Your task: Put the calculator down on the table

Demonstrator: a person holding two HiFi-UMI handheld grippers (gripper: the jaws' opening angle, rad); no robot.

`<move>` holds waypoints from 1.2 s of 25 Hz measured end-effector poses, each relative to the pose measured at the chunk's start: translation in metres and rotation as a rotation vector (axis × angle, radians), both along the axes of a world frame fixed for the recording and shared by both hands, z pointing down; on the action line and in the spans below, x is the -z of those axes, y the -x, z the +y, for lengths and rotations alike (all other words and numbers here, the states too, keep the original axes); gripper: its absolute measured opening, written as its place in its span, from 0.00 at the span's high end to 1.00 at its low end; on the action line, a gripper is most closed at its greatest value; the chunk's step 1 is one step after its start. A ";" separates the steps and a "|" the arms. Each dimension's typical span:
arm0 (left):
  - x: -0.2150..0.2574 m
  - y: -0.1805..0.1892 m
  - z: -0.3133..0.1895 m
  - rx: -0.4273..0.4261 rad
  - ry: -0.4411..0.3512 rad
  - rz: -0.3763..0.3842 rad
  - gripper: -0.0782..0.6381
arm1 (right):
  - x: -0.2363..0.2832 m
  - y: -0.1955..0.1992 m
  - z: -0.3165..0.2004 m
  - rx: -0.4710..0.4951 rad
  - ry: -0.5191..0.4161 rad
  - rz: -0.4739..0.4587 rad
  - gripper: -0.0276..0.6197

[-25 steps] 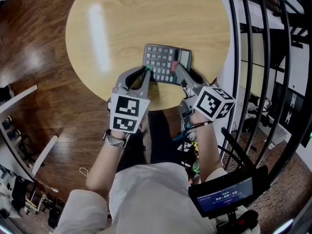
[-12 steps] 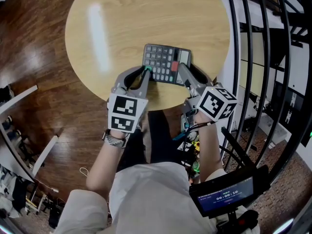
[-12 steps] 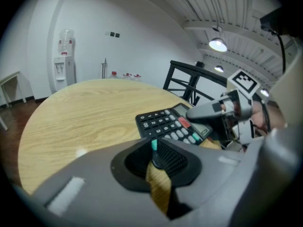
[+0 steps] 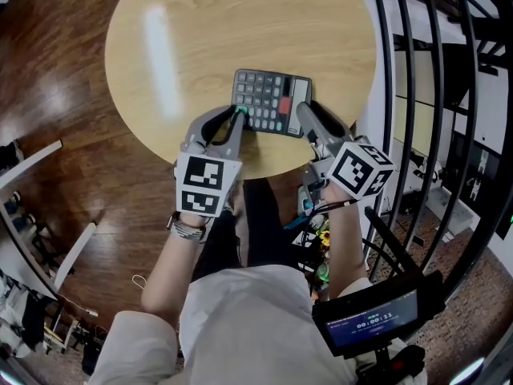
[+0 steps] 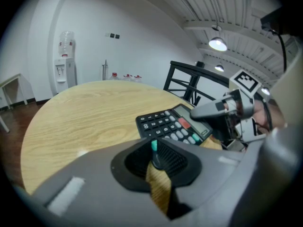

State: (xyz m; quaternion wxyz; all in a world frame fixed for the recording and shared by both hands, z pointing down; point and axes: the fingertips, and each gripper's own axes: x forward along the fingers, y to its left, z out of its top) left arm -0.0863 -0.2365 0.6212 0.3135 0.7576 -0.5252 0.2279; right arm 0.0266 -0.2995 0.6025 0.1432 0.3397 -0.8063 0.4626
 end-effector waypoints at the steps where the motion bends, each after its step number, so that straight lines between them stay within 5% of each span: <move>1: 0.000 -0.001 0.000 -0.001 -0.003 -0.002 0.83 | 0.000 0.000 0.001 0.002 0.000 0.000 0.78; 18: 0.034 -0.007 -0.006 -0.041 -0.128 -0.080 0.83 | 0.010 -0.022 0.005 -0.012 -0.007 0.038 0.78; 30: 0.075 -0.004 0.006 -0.075 -0.197 -0.019 0.83 | 0.042 -0.023 0.022 -0.010 -0.086 0.112 0.86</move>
